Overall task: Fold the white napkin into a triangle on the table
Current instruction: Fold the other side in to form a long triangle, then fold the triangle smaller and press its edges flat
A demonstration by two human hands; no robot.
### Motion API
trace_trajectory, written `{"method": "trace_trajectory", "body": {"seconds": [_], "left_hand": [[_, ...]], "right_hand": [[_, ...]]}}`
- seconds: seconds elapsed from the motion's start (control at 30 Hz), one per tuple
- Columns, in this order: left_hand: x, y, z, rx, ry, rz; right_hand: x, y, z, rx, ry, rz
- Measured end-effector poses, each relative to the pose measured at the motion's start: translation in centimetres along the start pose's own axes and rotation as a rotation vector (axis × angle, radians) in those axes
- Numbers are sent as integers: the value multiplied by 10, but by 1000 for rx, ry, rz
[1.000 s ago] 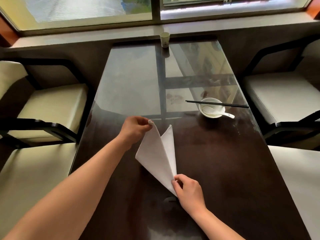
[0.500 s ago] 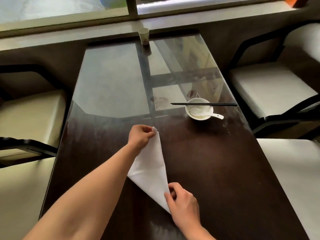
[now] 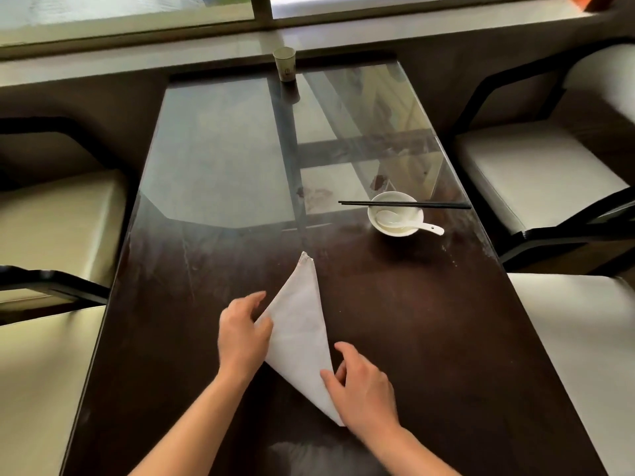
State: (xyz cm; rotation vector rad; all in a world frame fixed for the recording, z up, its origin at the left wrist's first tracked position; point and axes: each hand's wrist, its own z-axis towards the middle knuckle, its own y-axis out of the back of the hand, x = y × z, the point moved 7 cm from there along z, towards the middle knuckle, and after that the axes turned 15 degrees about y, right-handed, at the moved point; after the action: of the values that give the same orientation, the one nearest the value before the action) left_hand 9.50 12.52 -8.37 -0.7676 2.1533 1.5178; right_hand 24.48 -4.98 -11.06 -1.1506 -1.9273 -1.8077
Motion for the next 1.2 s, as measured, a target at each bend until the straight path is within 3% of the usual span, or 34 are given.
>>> {"method": "trace_trajectory", "body": {"seconds": [0.1,0.2,0.4,0.5,0.67,0.9,1.07,1.2], "left_hand": [[57,18,-38,-82,203,-37],[99,4,-75,75,499,-253],[96,-31,-110,325,835,-651],[85,-32,-112,360,831,-650],[73,-33,-114,366,791,-600],[65,-31,-126,330,756,-506],[58,-40,-126,401,726,-446],[55,-35,-116,326,635,-372]], "right_hand": [[0,22,41,-82,8,-5],[9,38,110,-105,98,32],[40,30,198,238,328,-61],[42,30,197,289,380,-193],[16,52,180,122,276,-255],[-37,85,126,-67,-25,6],[-65,91,71,-177,-247,271],[-77,83,37,-273,-347,506]]}}
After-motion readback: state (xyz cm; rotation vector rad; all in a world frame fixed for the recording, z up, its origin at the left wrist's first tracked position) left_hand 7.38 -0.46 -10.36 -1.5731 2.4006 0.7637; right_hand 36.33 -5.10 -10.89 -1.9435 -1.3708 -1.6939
